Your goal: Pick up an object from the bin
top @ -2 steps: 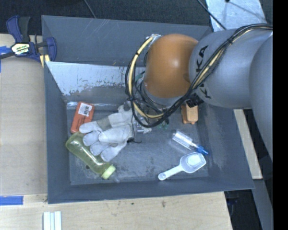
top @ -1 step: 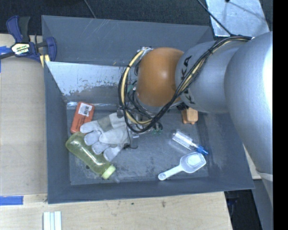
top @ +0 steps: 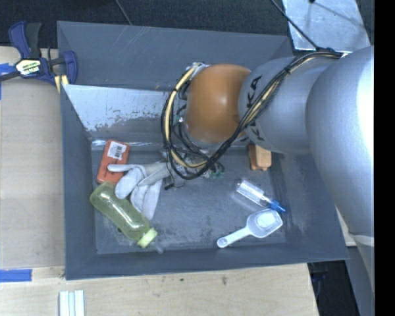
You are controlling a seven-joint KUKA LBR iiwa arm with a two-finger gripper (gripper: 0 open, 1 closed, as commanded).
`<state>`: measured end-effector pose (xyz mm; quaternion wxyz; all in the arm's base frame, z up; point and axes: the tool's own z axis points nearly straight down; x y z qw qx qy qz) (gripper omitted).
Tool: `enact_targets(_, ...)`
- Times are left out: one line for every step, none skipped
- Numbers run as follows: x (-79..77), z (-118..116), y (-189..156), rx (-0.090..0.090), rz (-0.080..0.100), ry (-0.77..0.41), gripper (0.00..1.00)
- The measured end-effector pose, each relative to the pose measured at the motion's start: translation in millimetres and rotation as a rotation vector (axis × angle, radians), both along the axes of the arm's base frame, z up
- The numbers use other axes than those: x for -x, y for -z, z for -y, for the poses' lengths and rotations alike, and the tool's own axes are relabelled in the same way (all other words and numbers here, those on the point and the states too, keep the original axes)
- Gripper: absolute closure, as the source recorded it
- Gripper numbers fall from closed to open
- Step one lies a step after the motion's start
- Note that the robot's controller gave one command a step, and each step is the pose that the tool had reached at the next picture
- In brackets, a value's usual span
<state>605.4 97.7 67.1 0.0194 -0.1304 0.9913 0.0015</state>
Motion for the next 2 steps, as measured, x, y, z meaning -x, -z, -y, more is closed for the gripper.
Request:
enact_targets(3.4,2,-4,0.005,-0.017,-0.037,1.00)
enact_targets(14.9,-10,-159,0.009,-0.032,-0.110,1.00)
